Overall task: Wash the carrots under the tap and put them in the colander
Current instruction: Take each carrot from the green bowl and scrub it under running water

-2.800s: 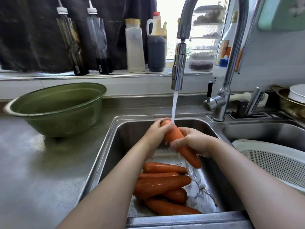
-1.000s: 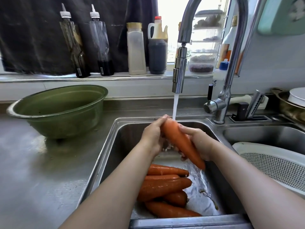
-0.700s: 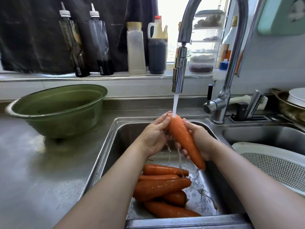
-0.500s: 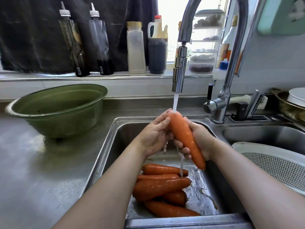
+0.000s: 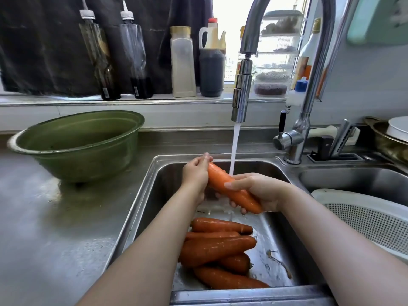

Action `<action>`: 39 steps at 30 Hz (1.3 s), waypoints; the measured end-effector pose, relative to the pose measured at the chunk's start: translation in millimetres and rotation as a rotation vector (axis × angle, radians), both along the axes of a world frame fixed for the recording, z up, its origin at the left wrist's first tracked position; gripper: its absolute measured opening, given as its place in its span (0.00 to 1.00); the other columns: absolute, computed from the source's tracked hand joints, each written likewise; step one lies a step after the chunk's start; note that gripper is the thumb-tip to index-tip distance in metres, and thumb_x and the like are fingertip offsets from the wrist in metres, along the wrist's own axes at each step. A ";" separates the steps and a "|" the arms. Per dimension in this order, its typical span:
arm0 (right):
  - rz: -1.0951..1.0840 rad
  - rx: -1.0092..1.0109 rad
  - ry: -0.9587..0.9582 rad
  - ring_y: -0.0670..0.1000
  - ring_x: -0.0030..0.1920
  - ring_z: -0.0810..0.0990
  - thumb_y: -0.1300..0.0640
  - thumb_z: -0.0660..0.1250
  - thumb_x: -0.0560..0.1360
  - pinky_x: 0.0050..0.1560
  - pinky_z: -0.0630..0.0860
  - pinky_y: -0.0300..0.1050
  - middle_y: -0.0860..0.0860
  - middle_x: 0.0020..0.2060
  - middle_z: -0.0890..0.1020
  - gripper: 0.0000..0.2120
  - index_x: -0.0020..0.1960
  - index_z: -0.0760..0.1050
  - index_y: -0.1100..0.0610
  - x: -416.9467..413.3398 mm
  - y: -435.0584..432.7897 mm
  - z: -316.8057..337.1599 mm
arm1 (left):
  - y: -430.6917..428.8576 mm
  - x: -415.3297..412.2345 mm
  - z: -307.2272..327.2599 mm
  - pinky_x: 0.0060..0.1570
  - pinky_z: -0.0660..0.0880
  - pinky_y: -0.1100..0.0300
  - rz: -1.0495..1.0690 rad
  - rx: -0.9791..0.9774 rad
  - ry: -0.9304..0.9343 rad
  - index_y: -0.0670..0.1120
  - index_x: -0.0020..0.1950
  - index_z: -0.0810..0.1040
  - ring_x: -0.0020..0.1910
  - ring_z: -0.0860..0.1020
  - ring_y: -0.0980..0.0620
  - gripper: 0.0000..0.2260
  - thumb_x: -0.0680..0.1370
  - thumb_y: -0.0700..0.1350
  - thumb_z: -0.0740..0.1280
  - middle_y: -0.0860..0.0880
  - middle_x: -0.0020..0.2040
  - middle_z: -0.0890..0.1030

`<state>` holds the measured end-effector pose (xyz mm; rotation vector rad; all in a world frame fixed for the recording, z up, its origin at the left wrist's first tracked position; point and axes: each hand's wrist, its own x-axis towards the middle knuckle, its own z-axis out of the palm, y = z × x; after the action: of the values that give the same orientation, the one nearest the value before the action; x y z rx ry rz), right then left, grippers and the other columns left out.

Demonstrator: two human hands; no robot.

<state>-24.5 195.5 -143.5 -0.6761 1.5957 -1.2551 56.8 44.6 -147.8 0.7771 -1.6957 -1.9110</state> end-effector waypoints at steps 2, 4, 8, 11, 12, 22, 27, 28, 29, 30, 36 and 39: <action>-0.060 0.070 0.105 0.51 0.36 0.79 0.47 0.66 0.82 0.30 0.76 0.41 0.61 0.51 0.83 0.20 0.67 0.76 0.61 -0.4 -2.5 -2.3 | -13.1 1.7 -5.0 0.60 0.80 0.40 -0.084 -0.108 -0.050 0.53 0.55 0.82 0.59 0.78 0.41 0.11 0.85 0.55 0.61 0.44 0.61 0.77; -0.151 0.141 0.207 0.50 0.31 0.78 0.39 0.61 0.83 0.26 0.74 0.41 0.58 0.47 0.86 0.26 0.63 0.77 0.62 -1.5 -3.7 -5.2 | -25.5 6.4 -8.8 0.61 0.80 0.39 -0.309 -0.058 -0.073 0.53 0.61 0.81 0.62 0.77 0.39 0.09 0.84 0.51 0.65 0.41 0.67 0.75; -0.204 0.208 0.210 0.51 0.27 0.77 0.37 0.51 0.86 0.23 0.72 0.40 0.59 0.43 0.86 0.32 0.60 0.77 0.65 -6.3 1.0 -11.0 | -37.1 7.7 -16.0 0.60 0.81 0.46 -0.564 -0.122 -0.142 0.57 0.65 0.77 0.64 0.78 0.41 0.18 0.77 0.46 0.75 0.44 0.67 0.74; -0.249 0.094 0.054 0.53 0.29 0.80 0.43 0.55 0.87 0.21 0.72 0.39 0.62 0.47 0.86 0.25 0.65 0.73 0.64 -8.3 2.6 -6.7 | -31.7 1.1 -15.9 0.56 0.83 0.47 -0.387 -0.121 -0.098 0.53 0.65 0.78 0.59 0.80 0.42 0.18 0.77 0.54 0.74 0.43 0.64 0.78; -0.270 0.045 -0.012 0.53 0.31 0.81 0.45 0.58 0.86 0.20 0.71 0.39 0.61 0.47 0.85 0.22 0.66 0.73 0.64 -8.3 2.4 -4.2 | -30.8 -0.4 -16.1 0.53 0.83 0.47 -0.321 -0.124 -0.119 0.51 0.65 0.77 0.57 0.81 0.42 0.19 0.78 0.58 0.73 0.43 0.62 0.79; -0.405 -0.076 -0.075 0.53 0.31 0.86 0.49 0.60 0.86 0.23 0.76 0.39 0.67 0.47 0.85 0.23 0.72 0.67 0.66 -10.1 -4.2 -10.8 | -61.3 10.3 -18.7 0.25 0.73 0.63 -0.269 0.131 -0.266 0.43 0.71 0.66 0.31 0.77 0.50 0.19 0.84 0.51 0.63 0.38 0.56 0.76; -0.289 -0.043 -0.136 0.53 0.31 0.85 0.44 0.46 0.88 0.24 0.76 0.39 0.67 0.52 0.86 0.29 0.68 0.69 0.69 -6.3 -4.8 -8.8 | -69.4 14.3 -18.9 0.26 0.69 0.63 -0.260 0.049 -0.291 0.48 0.61 0.71 0.32 0.72 0.51 0.15 0.83 0.58 0.65 0.43 0.49 0.73; -0.238 -0.052 -0.144 0.53 0.32 0.85 0.44 0.44 0.88 0.25 0.76 0.38 0.66 0.55 0.85 0.30 0.68 0.70 0.68 -5.4 -5.2 -6.7 | -70.7 14.5 -19.1 0.28 0.69 0.61 -0.229 0.029 -0.291 0.48 0.59 0.71 0.32 0.72 0.50 0.16 0.83 0.59 0.64 0.43 0.48 0.73; -0.192 -0.057 -0.142 0.53 0.33 0.85 0.44 0.43 0.88 0.25 0.74 0.38 0.65 0.57 0.85 0.29 0.69 0.71 0.66 -4.7 -5.6 -5.0 | -72.1 14.4 -19.9 0.29 0.70 0.60 -0.194 0.016 -0.293 0.47 0.58 0.71 0.33 0.73 0.49 0.16 0.83 0.60 0.63 0.43 0.46 0.74; -0.149 -0.058 -0.133 0.53 0.34 0.84 0.44 0.42 0.88 0.25 0.73 0.38 0.64 0.59 0.84 0.29 0.70 0.71 0.64 -4.4 -6.1 -4.2 | -72.7 14.8 -20.5 0.31 0.71 0.58 -0.164 0.008 -0.302 0.47 0.58 0.71 0.33 0.73 0.48 0.17 0.84 0.60 0.61 0.42 0.45 0.75; 0.004 -0.049 -0.105 0.55 0.39 0.84 0.49 0.42 0.85 0.25 0.71 0.38 0.63 0.64 0.82 0.28 0.74 0.67 0.64 -2.5 -8.4 -6.0 | -76.9 16.3 -27.9 0.31 0.78 0.55 -0.121 0.061 -0.417 0.45 0.65 0.67 0.35 0.79 0.44 0.19 0.86 0.59 0.55 0.38 0.50 0.79; 0.028 -0.095 -0.152 0.55 0.39 0.84 0.46 0.45 0.85 0.25 0.73 0.39 0.65 0.65 0.81 0.27 0.76 0.66 0.60 -3.6 -6.6 -5.0 | -79.9 15.8 -34.3 0.27 0.80 0.55 -0.159 0.093 -0.475 0.44 0.68 0.66 0.38 0.82 0.43 0.19 0.86 0.58 0.57 0.36 0.53 0.80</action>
<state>-28.1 189.0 -148.5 -0.6441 1.4055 -1.3360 72.5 -35.3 -182.1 1.2447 -2.0018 -2.0365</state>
